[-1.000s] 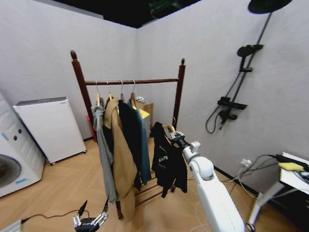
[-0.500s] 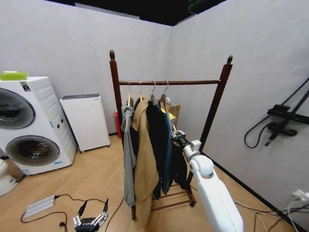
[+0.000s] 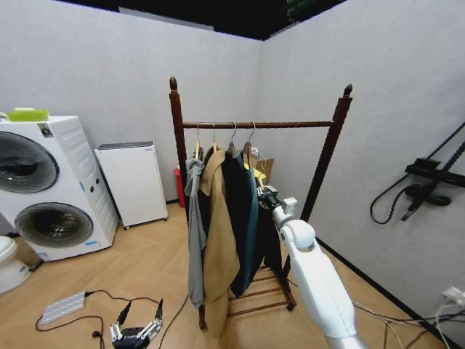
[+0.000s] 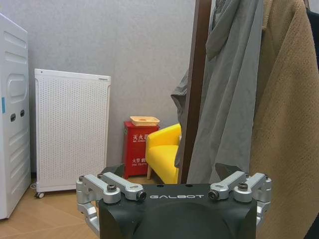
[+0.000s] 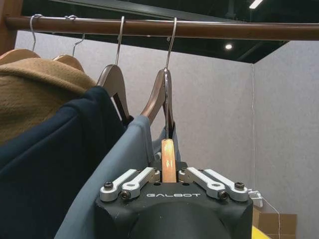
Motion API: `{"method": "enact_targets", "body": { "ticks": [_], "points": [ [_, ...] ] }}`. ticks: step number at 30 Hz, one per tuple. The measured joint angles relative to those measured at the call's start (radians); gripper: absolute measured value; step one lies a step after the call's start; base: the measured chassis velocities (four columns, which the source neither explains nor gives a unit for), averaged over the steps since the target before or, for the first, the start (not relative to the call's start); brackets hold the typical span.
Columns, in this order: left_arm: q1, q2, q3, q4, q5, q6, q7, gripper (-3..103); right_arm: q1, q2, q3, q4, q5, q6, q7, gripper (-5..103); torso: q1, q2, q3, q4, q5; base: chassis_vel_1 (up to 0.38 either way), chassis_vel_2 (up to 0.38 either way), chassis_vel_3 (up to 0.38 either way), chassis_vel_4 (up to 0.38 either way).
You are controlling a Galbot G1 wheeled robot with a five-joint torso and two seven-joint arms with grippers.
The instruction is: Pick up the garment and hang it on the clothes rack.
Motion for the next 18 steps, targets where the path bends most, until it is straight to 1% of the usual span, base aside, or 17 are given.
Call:
{"method": "enact_targets", "body": {
  "ticks": [3, 5, 9, 12, 13, 18],
  "points": [
    [0.000, 0.000, 0.000, 0.000, 0.000, 0.000, 0.000, 100, 0.025, -0.008, -0.003, -0.009, 0.010, -0.020, 0.008, 10, 0.000, 0.000, 0.000, 0.0000, 0.0000, 0.000, 0.000, 0.000, 0.000],
    [0.000, 0.000, 0.000, 0.000, 0.000, 0.000, 0.000, 100, 0.056, -0.032, -0.005, -0.018, 0.039, -0.041, 0.013, 10, 0.000, 0.000, 0.000, -0.0001, 0.0001, 0.000, 0.000, 0.000, 0.000],
    [0.000, 0.000, 0.000, 0.000, 0.000, 0.000, 0.000, 100, 0.091, -0.055, -0.011, -0.034, 0.074, -0.051, 0.017, 10, 0.000, 0.000, 0.000, -0.0003, 0.0002, 0.000, 0.000, 0.000, 0.000],
    [0.000, 0.000, 0.000, 0.000, 0.000, 0.000, 0.000, 100, 0.171, -0.088, -0.031, -0.061, 0.133, -0.068, 0.030, 10, 0.000, 0.000, 0.000, -0.0001, 0.0001, 0.000, 0.000, 0.000, 0.000],
    [0.000, 0.000, 0.000, 0.000, 0.000, 0.000, 0.000, 100, 0.171, -0.088, -0.031, -0.061, 0.133, -0.068, 0.030, 10, 0.000, 0.000, 0.000, -0.0001, 0.0001, 0.000, 0.000, 0.000, 0.000],
    [0.000, 0.000, 0.000, 0.000, 0.000, 0.000, 0.000, 100, 0.293, -0.143, -0.065, -0.119, 0.192, -0.094, 0.044, 10, 0.000, 0.000, 0.000, -0.0001, -0.0001, 0.000, 0.000, 0.000, 0.000]
  ]
}}
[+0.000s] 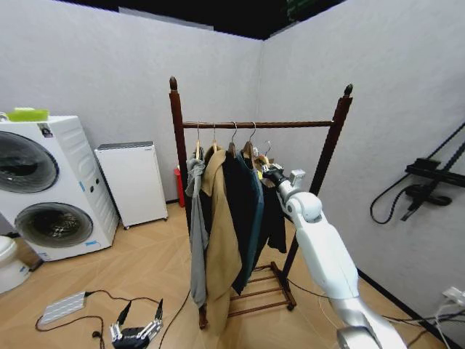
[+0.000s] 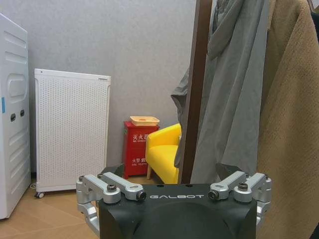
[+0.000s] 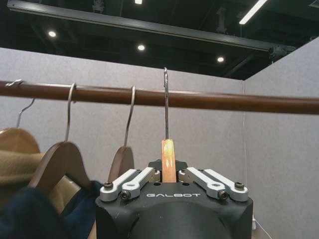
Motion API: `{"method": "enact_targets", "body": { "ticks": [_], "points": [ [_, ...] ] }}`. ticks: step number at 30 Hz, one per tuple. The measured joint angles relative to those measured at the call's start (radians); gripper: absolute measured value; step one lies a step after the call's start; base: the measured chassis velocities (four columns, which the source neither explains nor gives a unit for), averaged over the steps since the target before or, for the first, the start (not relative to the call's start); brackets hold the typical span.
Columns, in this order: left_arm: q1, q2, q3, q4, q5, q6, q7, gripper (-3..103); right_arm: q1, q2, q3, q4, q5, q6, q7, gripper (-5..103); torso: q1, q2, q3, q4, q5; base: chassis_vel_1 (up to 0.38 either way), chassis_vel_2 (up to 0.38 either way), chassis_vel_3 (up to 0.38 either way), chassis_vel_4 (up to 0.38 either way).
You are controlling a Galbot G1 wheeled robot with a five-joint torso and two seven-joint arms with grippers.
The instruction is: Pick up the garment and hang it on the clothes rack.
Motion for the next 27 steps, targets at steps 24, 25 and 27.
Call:
{"method": "enact_targets", "body": {
  "ticks": [24, 25, 27],
  "points": [
    [0.000, 0.000, 0.000, 0.000, 0.000, 0.000, 0.000, 100, 0.268, 0.047, -0.141, -0.241, 0.037, -0.051, 0.031, 10, 0.000, 0.000, 0.000, 0.0001, -0.0001, 0.000, 0.000, 0.000, 0.000],
    [0.000, 0.000, 0.000, 0.000, 0.000, 0.000, 0.000, 100, 0.268, 0.047, -0.141, -0.241, 0.037, -0.051, 0.031, 10, 0.000, 0.000, 0.000, 0.0001, -0.0001, 0.000, 0.000, 0.000, 0.000],
    [0.000, 0.000, 0.000, 0.000, 0.000, 0.000, 0.000, 100, 0.284, 0.059, -0.140, -0.281, 0.049, -0.072, 0.044, 10, 0.000, 0.000, 0.000, 0.0000, 0.0000, 0.000, 0.000, 0.000, 0.000]
  ]
}}
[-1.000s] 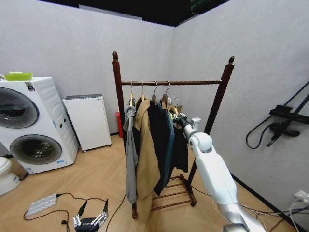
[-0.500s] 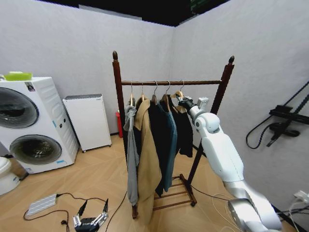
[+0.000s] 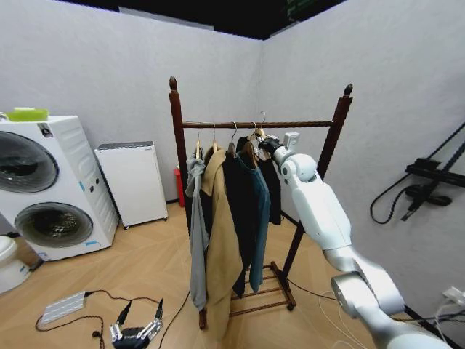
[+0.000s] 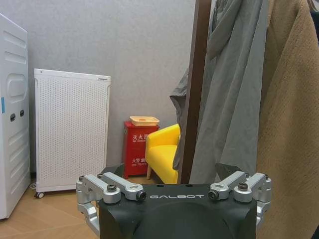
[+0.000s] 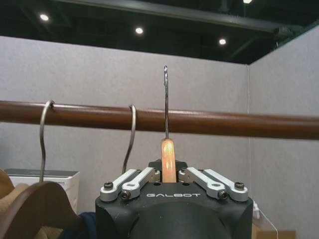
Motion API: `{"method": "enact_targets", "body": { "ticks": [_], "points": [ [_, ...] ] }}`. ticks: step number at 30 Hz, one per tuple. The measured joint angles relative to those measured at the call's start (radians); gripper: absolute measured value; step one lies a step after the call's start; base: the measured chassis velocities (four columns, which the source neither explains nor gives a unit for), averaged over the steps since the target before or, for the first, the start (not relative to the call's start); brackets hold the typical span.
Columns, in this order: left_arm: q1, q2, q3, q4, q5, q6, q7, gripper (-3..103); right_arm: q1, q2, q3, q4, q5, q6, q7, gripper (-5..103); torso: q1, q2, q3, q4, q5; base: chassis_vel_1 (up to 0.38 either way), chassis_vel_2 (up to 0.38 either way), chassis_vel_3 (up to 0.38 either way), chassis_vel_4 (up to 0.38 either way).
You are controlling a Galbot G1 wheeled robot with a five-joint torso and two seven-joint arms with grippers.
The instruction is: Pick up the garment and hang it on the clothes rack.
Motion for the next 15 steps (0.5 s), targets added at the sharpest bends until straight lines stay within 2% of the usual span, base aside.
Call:
{"method": "enact_targets", "body": {
  "ticks": [8, 14, 15],
  "points": [
    [0.000, 0.000, 0.000, 0.000, 0.000, 0.000, 0.000, 100, 0.018, 0.006, 0.000, -0.053, 0.016, -0.038, 0.022, 10, 0.000, 0.000, 0.000, 0.0000, 0.0002, 0.000, 0.000, 0.000, 0.000],
    [0.000, 0.000, 0.000, 0.000, 0.000, 0.000, 0.000, 100, 0.004, 0.003, 0.002, -0.054, -0.008, -0.049, -0.011, 7, 0.000, 0.000, 0.000, -0.0001, 0.0000, 0.000, 0.000, 0.000, 0.000],
    [0.000, 0.000, 0.000, 0.000, 0.000, 0.000, 0.000, 100, -0.007, 0.000, 0.004, -0.048, -0.015, -0.050, -0.015, 11, 0.000, 0.000, 0.000, 0.0000, -0.0002, 0.000, 0.000, 0.000, 0.000]
  ]
}}
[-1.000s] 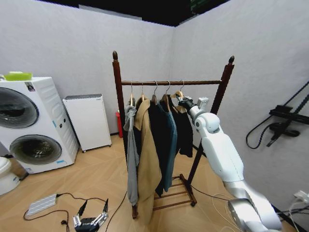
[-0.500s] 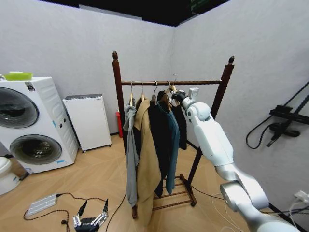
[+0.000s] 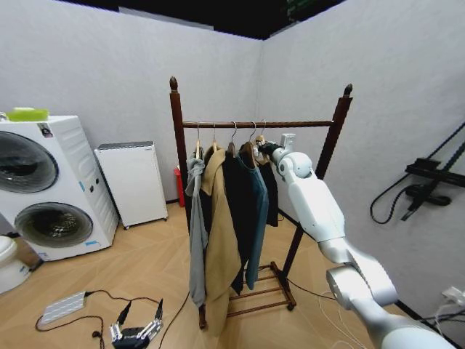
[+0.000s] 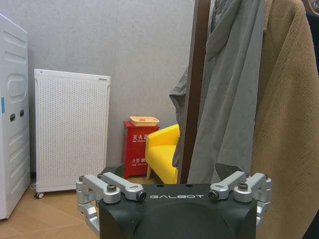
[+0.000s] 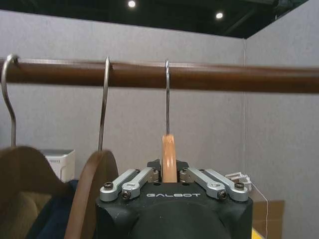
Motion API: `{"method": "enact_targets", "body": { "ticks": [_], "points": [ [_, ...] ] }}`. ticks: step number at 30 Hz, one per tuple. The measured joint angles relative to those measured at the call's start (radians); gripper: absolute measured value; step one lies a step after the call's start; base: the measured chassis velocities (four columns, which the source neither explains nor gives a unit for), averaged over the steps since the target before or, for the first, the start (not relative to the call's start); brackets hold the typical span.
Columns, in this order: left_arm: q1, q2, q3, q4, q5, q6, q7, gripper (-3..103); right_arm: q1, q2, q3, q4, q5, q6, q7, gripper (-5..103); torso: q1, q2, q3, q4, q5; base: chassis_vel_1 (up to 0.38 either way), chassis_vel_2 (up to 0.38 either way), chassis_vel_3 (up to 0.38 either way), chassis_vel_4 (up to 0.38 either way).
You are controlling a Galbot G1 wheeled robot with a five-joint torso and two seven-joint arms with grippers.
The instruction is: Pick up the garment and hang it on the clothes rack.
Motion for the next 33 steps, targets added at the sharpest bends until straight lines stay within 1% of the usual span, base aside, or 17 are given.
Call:
{"method": "enact_targets", "body": {
  "ticks": [2, 3, 6, 7, 9, 12, 13, 16, 17, 18, 19, 20, 21, 25, 27, 28, 33],
  "points": [
    [0.000, 0.000, 0.000, 0.000, 0.000, 0.000, 0.000, 100, -0.012, -0.003, 0.001, 0.006, -0.003, 0.002, -0.001, 16, 0.000, 0.000, 0.000, 0.0000, 0.0005, 0.000, 0.000, 0.000, 0.000],
    [0.000, 0.000, 0.000, 0.000, 0.000, 0.000, 0.000, 100, -0.026, -0.008, 0.002, 0.021, -0.002, 0.010, 0.001, 27, 0.000, 0.000, 0.000, 0.0000, 0.0005, 0.000, 0.000, 0.000, 0.000],
    [0.000, 0.000, 0.000, 0.000, 0.000, 0.000, 0.000, 100, -0.056, -0.028, 0.003, 0.075, 0.016, 0.018, 0.019, 32, 0.000, 0.000, 0.000, 0.0003, 0.0001, 0.000, 0.000, 0.000, 0.000],
    [0.000, 0.000, 0.000, 0.000, 0.000, 0.000, 0.000, 100, -0.082, -0.052, 0.004, 0.123, 0.037, 0.016, 0.037, 43, 0.000, 0.000, 0.000, 0.0005, 0.0002, 0.000, 0.000, 0.000, 0.000],
    [0.000, 0.000, 0.000, 0.000, 0.000, 0.000, 0.000, 100, -0.105, -0.073, 0.010, 0.166, 0.054, 0.014, 0.052, 43, 0.000, 0.000, 0.000, 0.0006, 0.0005, 0.000, 0.000, 0.000, 0.000],
    [0.000, 0.000, 0.000, 0.000, 0.000, 0.000, 0.000, 100, -0.207, -0.149, 0.056, 0.327, 0.109, -0.013, 0.094, 60, 0.000, 0.000, 0.000, -0.0001, 0.0004, 0.000, 0.000, 0.000, 0.000],
    [0.000, 0.000, 0.000, 0.000, 0.000, 0.000, 0.000, 100, -0.207, -0.149, 0.056, 0.327, 0.109, -0.013, 0.094, 60, 0.000, 0.000, 0.000, -0.0001, 0.0004, 0.000, 0.000, 0.000, 0.000],
    [0.000, 0.000, 0.000, 0.000, 0.000, 0.000, 0.000, 100, -0.341, -0.205, 0.124, 0.494, 0.159, -0.046, 0.128, 71, 0.000, 0.000, 0.000, -0.0004, 0.0003, 0.000, 0.000, 0.000, 0.000],
    [0.000, 0.000, 0.000, 0.000, 0.000, 0.000, 0.000, 100, -0.460, -0.229, 0.175, 0.597, 0.188, -0.068, 0.146, 76, 0.000, 0.000, 0.000, -0.0001, 0.0004, 0.000, 0.000, 0.000, 0.000],
    [0.000, 0.000, 0.000, 0.000, 0.000, 0.000, 0.000, 100, -0.460, -0.229, 0.175, 0.597, 0.188, -0.068, 0.146, 76, 0.000, 0.000, 0.000, -0.0001, 0.0004, 0.000, 0.000, 0.000, 0.000],
    [0.000, 0.000, 0.000, 0.000, 0.000, 0.000, 0.000, 100, -0.590, -0.238, 0.229, 0.697, 0.187, -0.075, 0.158, 86, 0.000, 0.000, 0.000, -0.0002, 0.0009, 0.000, 0.000, 0.000, 0.000],
    [0.000, 0.000, 0.000, 0.000, 0.000, 0.000, 0.000, 100, -0.655, -0.236, 0.255, 0.745, 0.178, -0.072, 0.162, 86, 0.000, 0.000, 0.000, -0.0001, 0.0006, 0.000, 0.000, 0.000, 0.000],
    [0.000, 0.000, 0.000, 0.000, 0.000, 0.000, 0.000, 100, -0.775, -0.219, 0.305, 0.822, 0.149, -0.063, 0.162, 91, 0.000, 0.000, 0.000, 0.0000, 0.0002, 0.000, 0.000, 0.000, 0.000],
    [0.000, 0.000, 0.000, 0.000, 0.000, 0.000, 0.000, 100, -0.943, -0.169, 0.364, 0.913, 0.092, -0.049, 0.148, 99, 0.000, 0.000, 0.000, -0.0004, 0.0005, 0.000, 0.000, 0.000, 0.000],
    [0.000, 0.000, 0.000, 0.000, 0.000, 0.000, 0.000, 100, -1.165, -0.019, 0.430, 0.989, -0.054, 0.023, 0.106, 100, 0.000, 0.000, 0.000, -0.0004, 0.0005, 0.000, 0.000, 0.000, 0.000],
    [0.000, 0.000, 0.000, 0.000, 0.000, 0.000, 0.000, 100, -1.165, -0.019, 0.430, 0.989, -0.054, 0.023, 0.106, 100, 0.000, 0.000, 0.000, -0.0004, 0.0005, 0.000, 0.000, 0.000, 0.000],
    [0.000, 0.000, 0.000, 0.000, 0.000, 0.000, 0.000, 100, -1.317, 0.129, 0.493, 1.004, -0.229, 0.121, 0.080, 100, 0.000, 0.000, 0.000, 0.0000, 0.0002, 0.000, 0.000, 0.000, 0.000]
  ]
}}
